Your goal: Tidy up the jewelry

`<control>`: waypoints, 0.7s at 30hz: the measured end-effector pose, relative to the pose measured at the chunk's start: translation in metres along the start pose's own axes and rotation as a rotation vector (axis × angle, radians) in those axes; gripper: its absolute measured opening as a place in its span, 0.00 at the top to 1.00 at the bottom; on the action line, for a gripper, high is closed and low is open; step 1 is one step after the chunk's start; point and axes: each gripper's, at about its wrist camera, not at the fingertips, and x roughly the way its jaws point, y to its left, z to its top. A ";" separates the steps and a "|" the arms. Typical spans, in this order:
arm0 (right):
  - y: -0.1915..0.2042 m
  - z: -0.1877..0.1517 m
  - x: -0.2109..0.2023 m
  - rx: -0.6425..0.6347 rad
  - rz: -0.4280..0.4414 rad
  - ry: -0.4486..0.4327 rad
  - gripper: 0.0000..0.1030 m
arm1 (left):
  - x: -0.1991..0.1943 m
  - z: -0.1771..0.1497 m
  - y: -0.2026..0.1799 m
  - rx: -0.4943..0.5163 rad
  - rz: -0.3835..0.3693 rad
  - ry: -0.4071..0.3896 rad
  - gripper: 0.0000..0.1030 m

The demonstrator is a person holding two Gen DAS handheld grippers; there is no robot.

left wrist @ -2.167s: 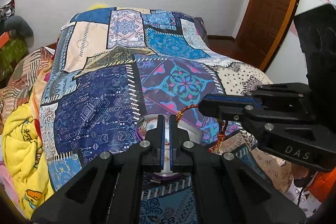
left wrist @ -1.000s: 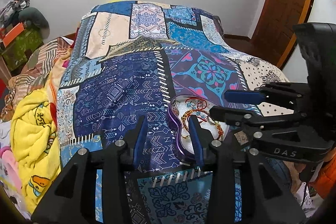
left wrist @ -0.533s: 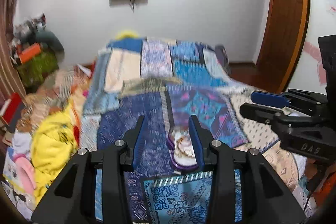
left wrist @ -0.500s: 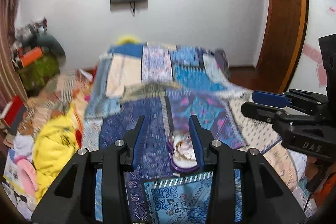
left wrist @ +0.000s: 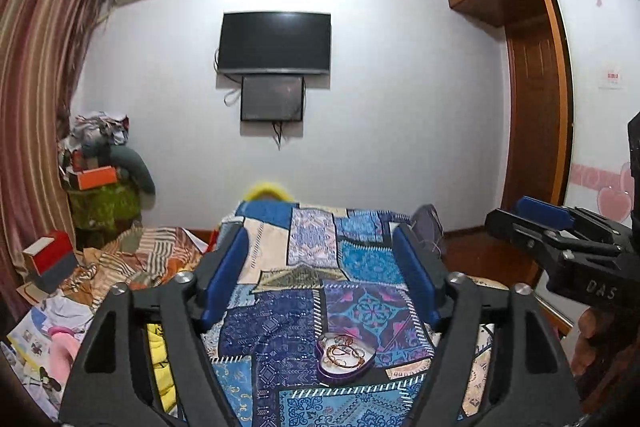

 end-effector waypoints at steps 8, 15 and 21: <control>0.010 -0.003 -0.009 -0.018 -0.079 -0.064 0.03 | -0.010 -0.003 -0.002 -0.009 0.031 -0.021 0.03; 0.010 -0.007 -0.011 -0.011 -0.091 -0.051 0.01 | -0.012 -0.006 -0.003 -0.009 0.031 -0.015 0.03; 0.006 -0.008 -0.014 -0.002 -0.091 -0.046 0.01 | -0.009 -0.008 -0.005 -0.011 0.029 -0.006 0.03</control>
